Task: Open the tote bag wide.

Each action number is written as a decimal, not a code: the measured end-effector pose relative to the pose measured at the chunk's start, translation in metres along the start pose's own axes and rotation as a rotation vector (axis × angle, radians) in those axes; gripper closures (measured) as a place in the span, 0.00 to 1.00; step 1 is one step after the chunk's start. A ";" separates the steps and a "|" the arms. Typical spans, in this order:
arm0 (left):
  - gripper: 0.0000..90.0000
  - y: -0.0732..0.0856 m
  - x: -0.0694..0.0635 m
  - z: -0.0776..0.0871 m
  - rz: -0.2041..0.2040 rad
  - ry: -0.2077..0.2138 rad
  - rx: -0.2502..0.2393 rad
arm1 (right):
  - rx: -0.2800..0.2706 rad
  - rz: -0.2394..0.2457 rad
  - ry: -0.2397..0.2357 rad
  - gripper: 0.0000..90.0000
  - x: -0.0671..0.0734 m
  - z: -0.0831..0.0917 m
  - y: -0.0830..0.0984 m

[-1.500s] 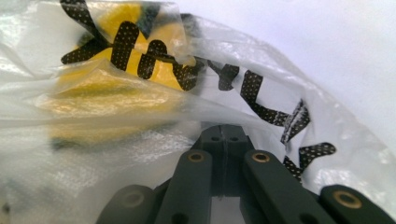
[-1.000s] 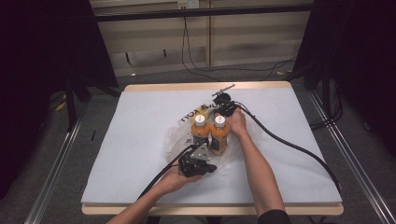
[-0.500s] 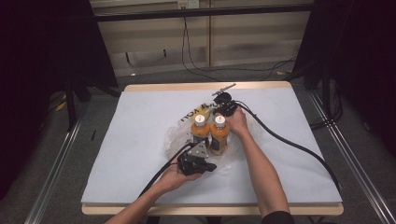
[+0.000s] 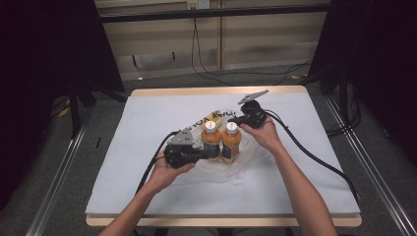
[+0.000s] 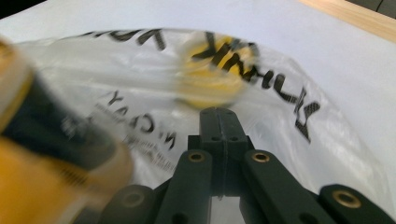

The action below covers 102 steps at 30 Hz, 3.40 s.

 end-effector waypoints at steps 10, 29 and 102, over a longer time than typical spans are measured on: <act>1.00 0.011 0.058 0.010 0.074 -0.109 0.056 | 0.037 0.020 0.009 1.00 0.004 0.022 0.035; 1.00 0.068 0.110 -0.060 0.204 -0.211 0.251 | 0.120 0.055 0.032 1.00 0.008 0.021 0.097; 0.06 0.071 -0.005 0.110 0.185 -0.283 -0.049 | -0.270 -0.096 0.207 0.12 0.021 0.167 0.147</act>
Point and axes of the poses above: each handheld gripper's, and its own axes: z roughly backward along the jaws, y roughly out of its underside, x roughly to its left, the point moved 5 cm from there along -z, roughly forward along the jaws, and after that the axes turned 11 degrees about -z, right-handed, at the moved point
